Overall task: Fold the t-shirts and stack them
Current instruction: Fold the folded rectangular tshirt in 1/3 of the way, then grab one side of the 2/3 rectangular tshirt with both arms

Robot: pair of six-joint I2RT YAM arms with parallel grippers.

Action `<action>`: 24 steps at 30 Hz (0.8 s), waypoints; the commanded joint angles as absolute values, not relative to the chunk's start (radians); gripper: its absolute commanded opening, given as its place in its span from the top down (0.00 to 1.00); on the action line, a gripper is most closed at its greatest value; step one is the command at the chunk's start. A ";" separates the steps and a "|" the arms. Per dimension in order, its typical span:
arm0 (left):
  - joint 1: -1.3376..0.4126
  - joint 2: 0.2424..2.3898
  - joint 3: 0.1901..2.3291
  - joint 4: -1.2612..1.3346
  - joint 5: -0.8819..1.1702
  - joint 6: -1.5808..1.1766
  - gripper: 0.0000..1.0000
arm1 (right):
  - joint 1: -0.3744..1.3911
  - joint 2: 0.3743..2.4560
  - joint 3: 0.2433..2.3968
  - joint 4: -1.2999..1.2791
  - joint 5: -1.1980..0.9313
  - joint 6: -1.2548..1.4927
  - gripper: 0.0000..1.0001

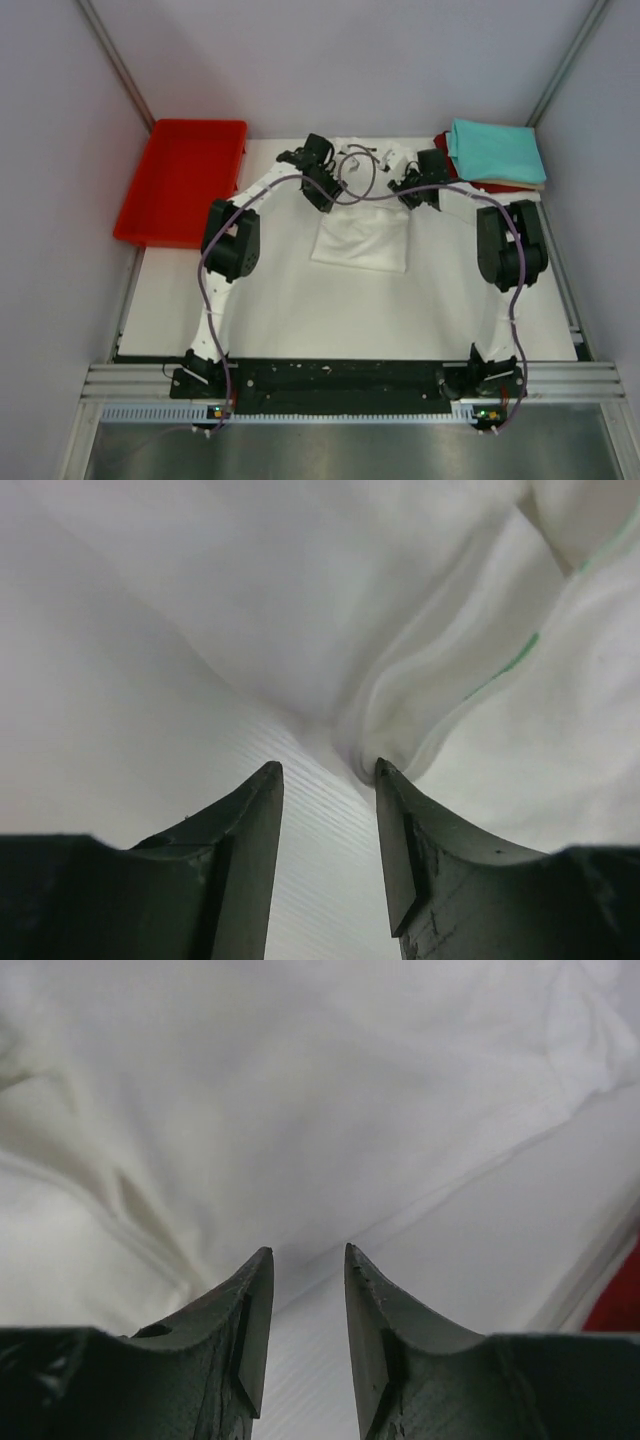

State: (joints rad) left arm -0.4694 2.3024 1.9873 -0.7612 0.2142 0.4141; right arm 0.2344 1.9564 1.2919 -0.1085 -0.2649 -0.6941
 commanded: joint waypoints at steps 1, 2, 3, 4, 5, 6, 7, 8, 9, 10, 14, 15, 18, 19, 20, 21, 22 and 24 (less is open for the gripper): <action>-0.419 2.321 2.162 -0.578 0.131 0.284 0.51 | 0.157 2.020 1.544 -0.142 -0.147 -0.423 0.64; -0.408 2.330 2.207 -0.581 0.120 0.276 0.51 | 0.144 2.013 1.575 -0.184 -0.170 -0.387 0.63; -0.399 2.335 2.238 -0.587 0.115 0.273 0.50 | 0.140 1.993 1.591 -0.214 -0.184 -0.370 0.63; -0.391 2.330 2.261 -0.600 0.120 0.275 0.50 | 0.143 1.953 1.580 -0.234 -0.219 -0.385 0.63; -0.385 2.313 2.263 -0.613 0.150 0.281 0.52 | 0.149 1.909 1.544 -0.244 -0.279 -0.417 0.62; -0.382 2.290 2.249 -0.635 0.207 0.307 0.55 | 0.159 1.846 1.482 -0.248 -0.335 -0.472 0.59; -0.382 2.251 2.215 -0.658 0.295 0.345 0.57 | 0.173 1.771 1.415 -0.253 -0.398 -0.541 0.57; -0.382 2.205 2.148 -0.666 0.411 0.423 0.59 | 0.190 1.705 1.326 -0.258 -0.458 -0.631 0.54; -0.388 2.142 2.055 -0.670 0.505 0.483 0.59 | 0.205 1.630 1.246 -0.262 -0.519 -0.712 0.51; -0.393 2.073 1.964 -0.676 0.613 0.574 0.59 | 0.224 1.565 1.158 -0.271 -0.558 -0.806 0.49; -0.457 1.860 1.550 -0.643 0.675 0.907 0.54 | 0.323 1.367 0.910 -0.287 -0.485 -0.974 0.43; -0.484 1.827 1.486 -0.631 0.628 0.954 0.54 | 0.357 1.344 0.870 -0.296 -0.451 -0.986 0.42; -0.555 1.796 1.379 -0.601 0.485 1.012 0.52 | 0.463 1.321 0.789 -0.308 -0.341 -1.011 0.40; -0.570 1.798 1.356 -0.595 0.460 1.015 0.52 | 0.488 1.333 0.775 -0.298 -0.297 -1.006 0.39; -0.581 1.799 1.333 -0.586 0.451 1.020 0.51 | 0.515 1.348 0.770 -0.282 -0.247 -0.991 0.39; -0.587 1.802 1.316 -0.578 0.451 1.025 0.50 | 0.532 1.374 0.775 -0.278 -0.212 -0.980 0.38; -0.591 1.809 1.299 -0.568 0.448 1.026 0.48 | 0.537 1.411 0.784 -0.276 -0.177 -0.976 0.38; -0.603 1.818 1.273 -0.537 0.422 1.028 0.47 | 0.538 1.462 0.807 -0.267 -0.120 -0.960 0.38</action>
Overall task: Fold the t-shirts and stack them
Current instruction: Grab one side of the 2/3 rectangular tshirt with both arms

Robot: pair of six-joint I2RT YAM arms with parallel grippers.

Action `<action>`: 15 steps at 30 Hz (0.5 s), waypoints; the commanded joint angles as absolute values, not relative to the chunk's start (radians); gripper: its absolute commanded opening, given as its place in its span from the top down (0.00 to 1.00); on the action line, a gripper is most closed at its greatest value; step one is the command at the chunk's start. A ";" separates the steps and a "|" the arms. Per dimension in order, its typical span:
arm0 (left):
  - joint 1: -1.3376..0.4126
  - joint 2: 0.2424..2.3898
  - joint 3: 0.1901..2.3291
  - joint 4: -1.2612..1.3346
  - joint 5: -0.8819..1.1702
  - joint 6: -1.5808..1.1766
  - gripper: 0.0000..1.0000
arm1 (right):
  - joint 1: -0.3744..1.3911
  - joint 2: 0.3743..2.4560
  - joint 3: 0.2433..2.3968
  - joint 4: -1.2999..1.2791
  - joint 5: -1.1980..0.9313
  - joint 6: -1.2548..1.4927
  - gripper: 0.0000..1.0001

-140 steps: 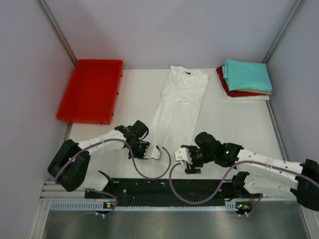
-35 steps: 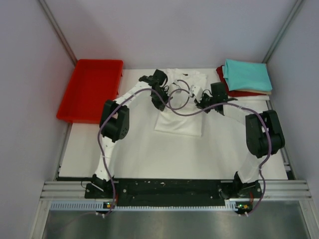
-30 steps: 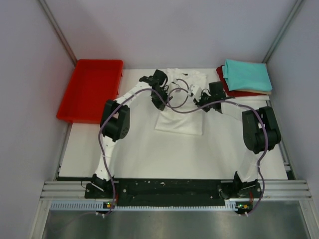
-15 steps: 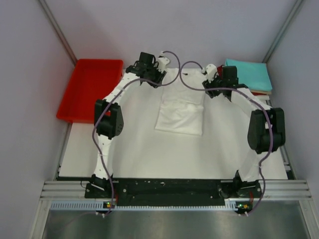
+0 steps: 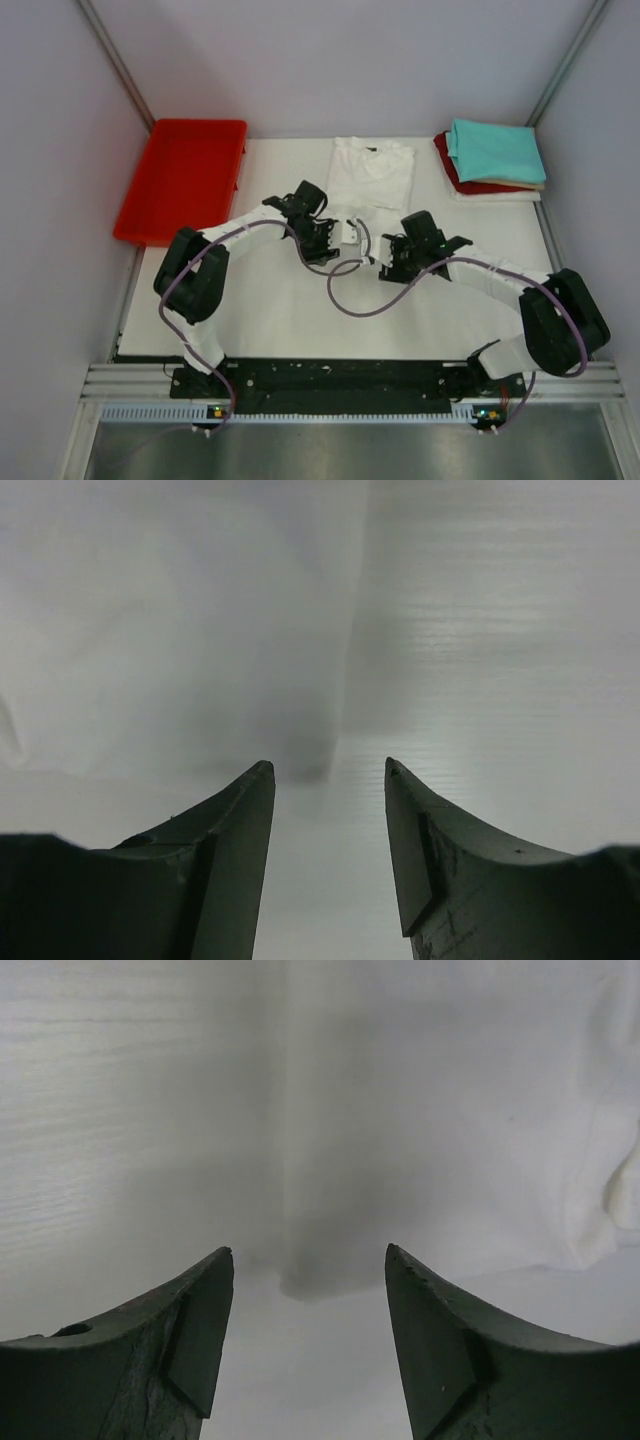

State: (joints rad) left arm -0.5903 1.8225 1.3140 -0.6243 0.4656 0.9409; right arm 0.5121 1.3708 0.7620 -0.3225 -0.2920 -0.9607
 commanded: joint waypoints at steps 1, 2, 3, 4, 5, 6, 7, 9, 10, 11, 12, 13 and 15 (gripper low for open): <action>-0.607 1.825 1.263 -0.525 0.404 1.029 0.47 | 0.540 1.482 0.818 -0.261 -0.103 -0.954 0.38; -0.614 1.835 1.258 -0.517 0.388 1.028 0.47 | 0.541 1.494 0.821 -0.262 -0.092 -0.954 0.39; -0.618 1.848 1.256 -0.517 0.376 1.031 0.47 | 0.540 1.508 0.821 -0.261 -0.091 -0.954 0.39; -0.618 1.859 1.256 -0.523 0.365 1.029 0.47 | 0.540 1.515 0.819 -0.262 -0.095 -0.953 0.39; -0.620 1.867 1.258 -0.538 0.367 1.032 0.47 | 0.541 1.526 0.815 -0.267 -0.101 -0.957 0.41; -0.620 1.873 1.259 -0.555 0.373 1.038 0.47 | 0.541 1.534 0.808 -0.271 -0.103 -0.959 0.43; -0.620 1.875 1.255 -0.563 0.376 1.039 0.47 | 0.543 1.542 0.802 -0.270 -0.106 -0.959 0.47; -0.620 1.881 1.255 -0.587 0.390 1.046 0.48 | 0.548 1.557 0.799 -0.270 -0.110 -0.956 0.60; -0.621 1.882 1.253 -0.591 0.394 1.043 0.49 | 0.549 1.566 0.802 -0.268 -0.115 -0.951 0.67; -0.621 1.888 1.255 -0.592 0.394 1.036 0.52 | 0.551 1.575 0.808 -0.267 -0.121 -0.945 0.77; -0.621 1.900 1.256 -0.592 0.391 1.029 0.59 | 0.551 1.583 0.813 -0.268 -0.124 -0.940 0.85; -0.621 1.913 1.264 -0.595 0.382 1.020 0.73 | 0.549 1.589 0.816 -0.268 -0.121 -0.934 0.92; -0.621 1.937 1.287 -0.621 0.350 1.003 0.96 | 0.549 1.586 0.821 -0.271 -0.111 -0.922 1.00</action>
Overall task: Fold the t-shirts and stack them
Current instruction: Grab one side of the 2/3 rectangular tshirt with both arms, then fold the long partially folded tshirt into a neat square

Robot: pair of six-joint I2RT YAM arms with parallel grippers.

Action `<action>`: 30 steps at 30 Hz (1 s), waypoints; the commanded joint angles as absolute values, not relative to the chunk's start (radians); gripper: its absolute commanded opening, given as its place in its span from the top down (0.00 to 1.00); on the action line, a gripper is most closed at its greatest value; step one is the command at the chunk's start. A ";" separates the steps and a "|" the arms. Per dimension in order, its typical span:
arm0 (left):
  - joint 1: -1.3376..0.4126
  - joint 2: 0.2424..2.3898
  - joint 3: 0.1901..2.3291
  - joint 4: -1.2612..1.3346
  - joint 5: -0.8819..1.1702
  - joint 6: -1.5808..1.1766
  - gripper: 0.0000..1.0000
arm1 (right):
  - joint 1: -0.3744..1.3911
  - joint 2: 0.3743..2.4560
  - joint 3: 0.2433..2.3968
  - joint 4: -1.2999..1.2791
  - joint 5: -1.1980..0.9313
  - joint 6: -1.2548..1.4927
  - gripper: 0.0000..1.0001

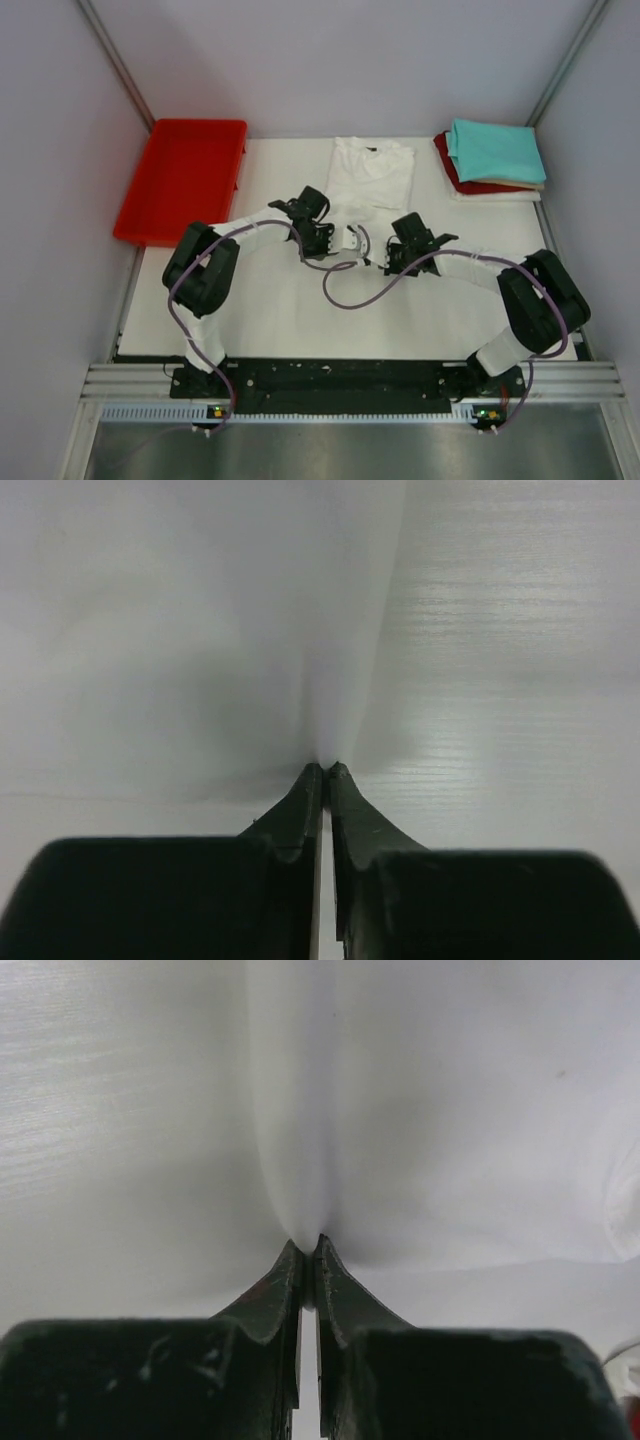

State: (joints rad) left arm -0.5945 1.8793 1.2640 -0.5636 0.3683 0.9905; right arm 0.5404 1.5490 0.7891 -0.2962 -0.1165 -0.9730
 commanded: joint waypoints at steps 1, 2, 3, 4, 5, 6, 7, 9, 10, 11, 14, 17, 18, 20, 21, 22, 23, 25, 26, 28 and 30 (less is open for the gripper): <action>-0.623 1.947 1.311 -0.650 0.333 0.985 1.00 | 0.549 1.574 0.821 -0.276 -0.106 -0.913 1.00; -0.618 1.953 1.328 -0.682 0.333 0.973 1.00 | 0.549 1.556 0.819 -0.285 -0.107 -0.908 1.00; -0.618 1.944 1.338 -0.704 0.334 0.963 1.00 | 0.549 1.528 0.815 -0.290 -0.118 -0.902 1.00; -0.617 1.925 1.335 -0.716 0.336 0.957 1.00 | 0.551 1.494 0.805 -0.293 -0.130 -0.894 1.00; -0.615 1.901 1.315 -0.718 0.337 0.953 1.00 | 0.554 1.465 0.801 -0.304 -0.139 -0.887 1.00; -0.617 1.869 1.292 -0.721 0.341 0.950 1.00 | 0.563 1.430 0.799 -0.319 -0.141 -0.878 1.00; -0.617 1.838 1.276 -0.730 0.348 0.946 1.00 | 0.577 1.399 0.796 -0.340 -0.138 -0.867 1.00; -0.617 1.780 1.243 -0.753 0.356 0.934 1.00 | 0.619 1.327 0.784 -0.394 -0.126 -0.856 1.00; -0.617 1.754 1.230 -0.767 0.359 0.925 1.00 | 0.646 1.295 0.770 -0.417 -0.117 -0.853 1.00; -0.617 1.724 1.218 -0.782 0.367 0.919 1.00 | 0.669 1.258 0.761 -0.442 -0.121 -0.850 1.00; -0.623 1.646 1.194 -0.857 0.402 0.896 1.00 | 0.750 1.165 0.750 -0.546 -0.130 -0.824 1.00; -0.646 1.544 1.169 -0.981 0.432 0.896 1.00 | 0.848 1.062 0.773 -0.714 -0.129 -0.795 1.00; -0.656 1.510 1.154 -1.032 0.443 0.903 1.00 | 0.889 1.034 0.787 -0.757 -0.124 -0.776 1.00; -0.701 1.426 1.117 -1.122 0.456 0.917 1.00 | 0.969 0.982 0.822 -0.859 -0.121 -0.732 1.00; -0.719 1.390 1.105 -1.165 0.463 0.925 1.00 | 1.014 0.965 0.843 -0.903 -0.124 -0.704 1.00; -0.733 1.353 1.100 -1.213 0.471 0.922 1.00 | 1.049 0.956 0.874 -0.954 -0.130 -0.668 1.00; -0.742 1.326 1.106 -1.265 0.492 0.923 1.00 | 1.090 0.953 0.900 -0.991 -0.133 -0.628 1.00; -0.747 1.275 1.138 -1.356 0.549 0.923 1.00 | 1.152 0.937 0.940 -1.040 -0.153 -0.565 1.00; -0.749 1.247 1.156 -1.383 0.569 0.925 1.00 | 1.164 0.924 0.949 -1.045 -0.175 -0.548 1.00; -0.750 1.201 1.190 -1.399 0.592 0.913 1.00 | 1.167 0.888 0.962 -1.040 -0.206 -0.540 1.00; -0.749 1.174 1.215 -1.391 0.591 0.894 1.00 | 1.166 0.856 0.976 -1.023 -0.189 -0.538 1.00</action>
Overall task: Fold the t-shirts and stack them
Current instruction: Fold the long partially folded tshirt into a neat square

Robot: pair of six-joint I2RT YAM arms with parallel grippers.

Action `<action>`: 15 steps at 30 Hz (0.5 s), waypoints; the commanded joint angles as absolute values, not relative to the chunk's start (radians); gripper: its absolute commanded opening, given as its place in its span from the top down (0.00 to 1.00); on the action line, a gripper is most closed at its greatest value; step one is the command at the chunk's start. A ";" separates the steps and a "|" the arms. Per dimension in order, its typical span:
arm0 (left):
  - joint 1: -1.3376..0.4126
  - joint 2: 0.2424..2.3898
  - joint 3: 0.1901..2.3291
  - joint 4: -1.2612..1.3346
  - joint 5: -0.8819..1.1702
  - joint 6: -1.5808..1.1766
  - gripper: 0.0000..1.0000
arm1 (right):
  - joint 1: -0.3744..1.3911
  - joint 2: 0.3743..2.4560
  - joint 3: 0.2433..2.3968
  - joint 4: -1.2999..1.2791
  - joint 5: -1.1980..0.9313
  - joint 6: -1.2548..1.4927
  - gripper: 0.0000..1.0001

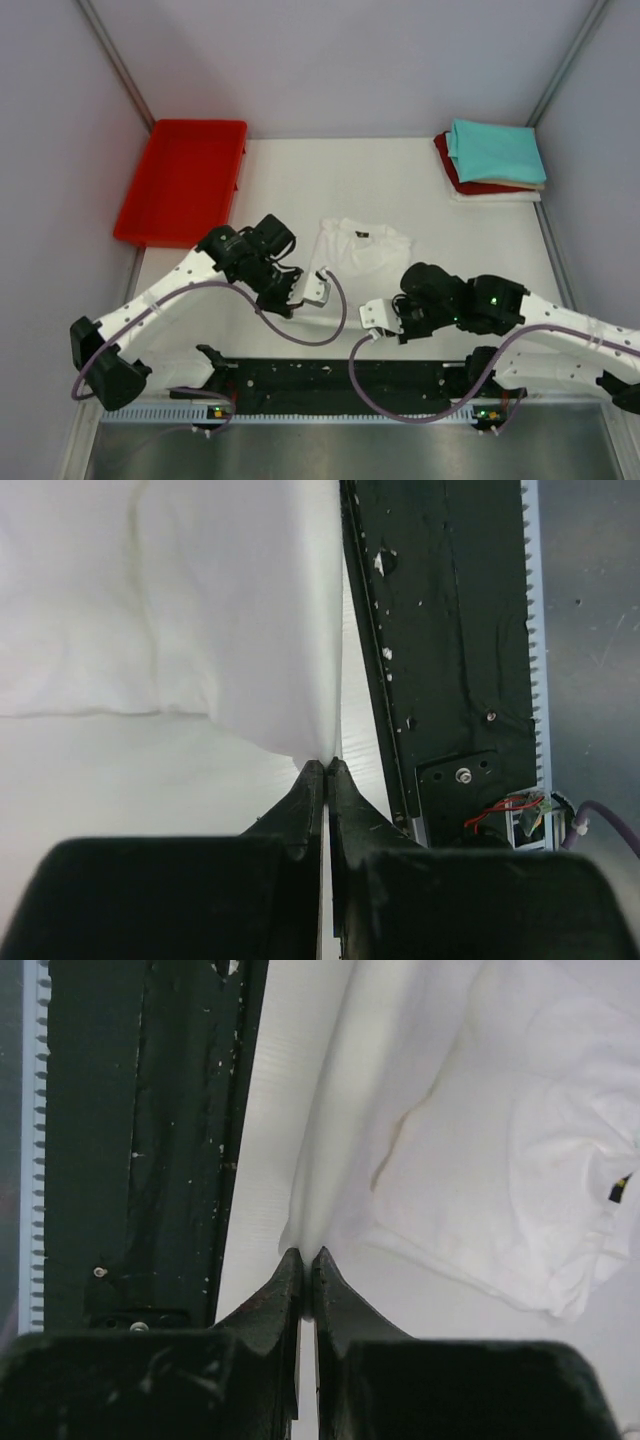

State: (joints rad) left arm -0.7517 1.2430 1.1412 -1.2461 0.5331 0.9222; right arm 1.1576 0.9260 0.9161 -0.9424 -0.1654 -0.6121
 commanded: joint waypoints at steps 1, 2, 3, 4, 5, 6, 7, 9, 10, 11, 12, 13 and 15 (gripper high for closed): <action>-0.750 1.169 1.226 -1.376 0.572 0.868 1.00 | 1.161 0.845 0.986 -1.011 -0.180 -0.538 1.00; -0.749 1.170 1.238 -1.352 0.549 0.845 1.00 | 1.149 0.842 0.998 -0.997 -0.178 -0.543 1.00; -0.749 1.175 1.246 -1.320 0.522 0.824 1.00 | 1.129 0.842 1.005 -0.985 -0.178 -0.551 1.00; -0.747 1.187 1.262 -1.292 0.496 0.802 1.00 | 1.100 0.844 1.009 -0.973 -0.181 -0.561 1.00; -0.747 1.206 1.282 -1.261 0.464 0.789 1.00 | 1.065 0.848 1.008 -0.959 -0.189 -0.575 1.00; -0.744 1.228 1.307 -1.237 0.436 0.769 1.00 | 1.013 0.856 1.008 -0.950 -0.201 -0.592 1.00; -0.736 1.261 1.333 -1.212 0.416 0.758 1.00 | 0.956 0.862 1.009 -0.940 -0.221 -0.604 1.00; -0.703 1.343 1.394 -1.171 0.385 0.743 1.00 | 0.803 0.880 1.014 -0.902 -0.277 -0.627 1.00; -0.681 1.388 1.431 -1.152 0.367 0.738 1.00 | 0.742 0.893 1.015 -0.873 -0.307 -0.632 1.00; -0.660 1.426 1.462 -1.143 0.354 0.733 1.00 | 0.685 0.909 1.019 -0.850 -0.336 -0.640 1.00; -0.640 1.471 1.503 -1.132 0.338 0.723 1.00 | 0.648 0.928 1.019 -0.829 -0.342 -0.641 1.00; -0.618 1.515 1.537 -1.121 0.328 0.718 1.00 | 0.615 0.949 1.020 -0.809 -0.341 -0.641 1.00; -0.583 1.592 1.619 -1.106 0.330 0.709 1.00 | 0.559 1.000 1.023 -0.769 -0.330 -0.637 1.00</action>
State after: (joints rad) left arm -0.6540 1.4784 1.4868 -1.1744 0.4042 0.7536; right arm 0.6613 0.9329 0.9714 -0.8719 -0.2867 -0.6167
